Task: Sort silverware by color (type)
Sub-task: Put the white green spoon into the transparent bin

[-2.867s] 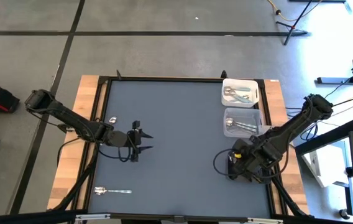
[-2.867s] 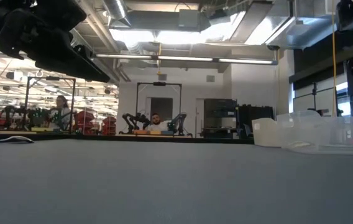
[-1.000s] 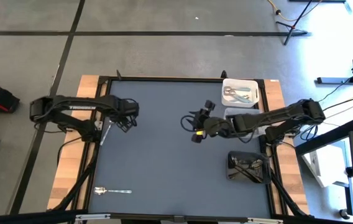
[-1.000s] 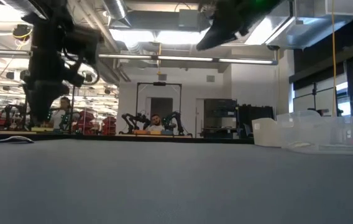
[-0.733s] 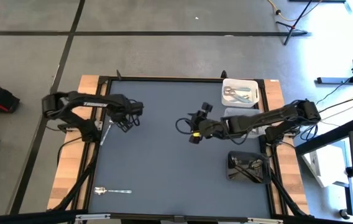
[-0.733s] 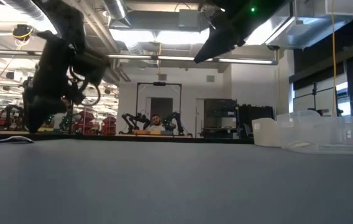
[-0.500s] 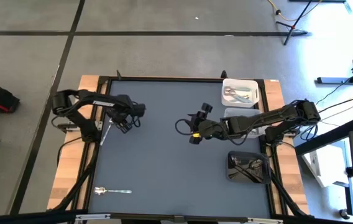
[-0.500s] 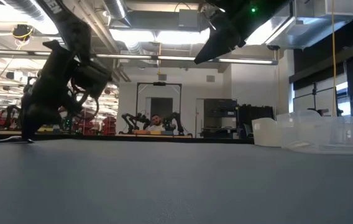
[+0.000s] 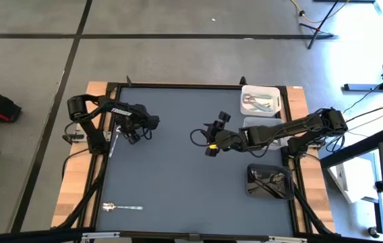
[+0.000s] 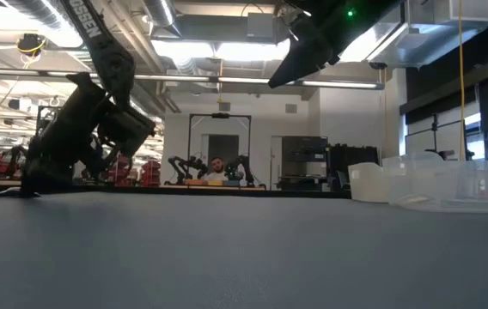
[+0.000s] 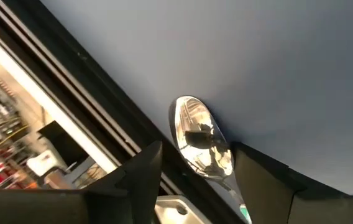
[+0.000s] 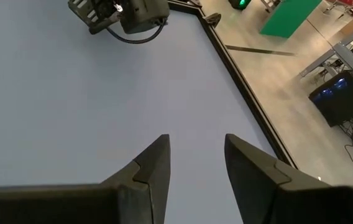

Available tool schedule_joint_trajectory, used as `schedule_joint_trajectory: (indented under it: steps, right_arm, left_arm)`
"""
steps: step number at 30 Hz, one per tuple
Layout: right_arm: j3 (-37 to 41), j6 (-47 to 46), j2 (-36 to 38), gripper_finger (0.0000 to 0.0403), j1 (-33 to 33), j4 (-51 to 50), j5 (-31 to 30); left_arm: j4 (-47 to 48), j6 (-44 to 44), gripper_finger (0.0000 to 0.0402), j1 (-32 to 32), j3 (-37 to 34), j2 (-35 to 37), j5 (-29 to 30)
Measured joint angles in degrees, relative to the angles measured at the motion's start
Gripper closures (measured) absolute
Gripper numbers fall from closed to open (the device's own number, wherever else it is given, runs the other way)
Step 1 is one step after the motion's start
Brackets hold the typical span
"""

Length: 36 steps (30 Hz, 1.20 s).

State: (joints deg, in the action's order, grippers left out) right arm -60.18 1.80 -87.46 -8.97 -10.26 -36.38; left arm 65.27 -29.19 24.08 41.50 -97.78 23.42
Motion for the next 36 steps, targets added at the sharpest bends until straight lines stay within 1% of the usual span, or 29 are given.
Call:
schedule_joint_trajectory:
  steps: [3, 10, 14, 23, 32, 36]
  right_arm:
    - [0.00, -0.29, 0.02, 0.0260, 0.00, -0.01, 0.00]
    - [0.00, -1.46, 0.04, 0.0260, 0.00, -0.04, 0.00]
    - [0.00, -1.46, 0.04, 0.0260, 0.00, -0.05, -0.01]
    - [-0.01, -1.49, 0.07, 0.0260, 0.00, -0.04, -0.01]
    - [-0.02, -1.49, 0.07, 0.0260, 0.00, -0.04, -0.02]
    - [-0.02, -1.49, 0.07, 0.0260, 0.00, -0.04, -0.02]
  left_arm:
    - [0.40, 0.51, 0.0226, 0.02, -0.03, -1.54, 0.07]
    - [0.87, 0.76, 0.0284, 0.21, -0.10, -5.74, 1.15]
    - [1.24, 2.16, 0.0305, 0.74, 0.08, -7.63, 1.18]
    - [2.31, 2.03, 0.0329, 0.06, 0.25, -7.97, 0.66]
    - [7.66, -0.04, 0.0339, -2.01, 3.07, -6.51, 2.17]
    - [7.65, 0.59, 0.0366, -2.08, 3.60, -6.48, 3.55]
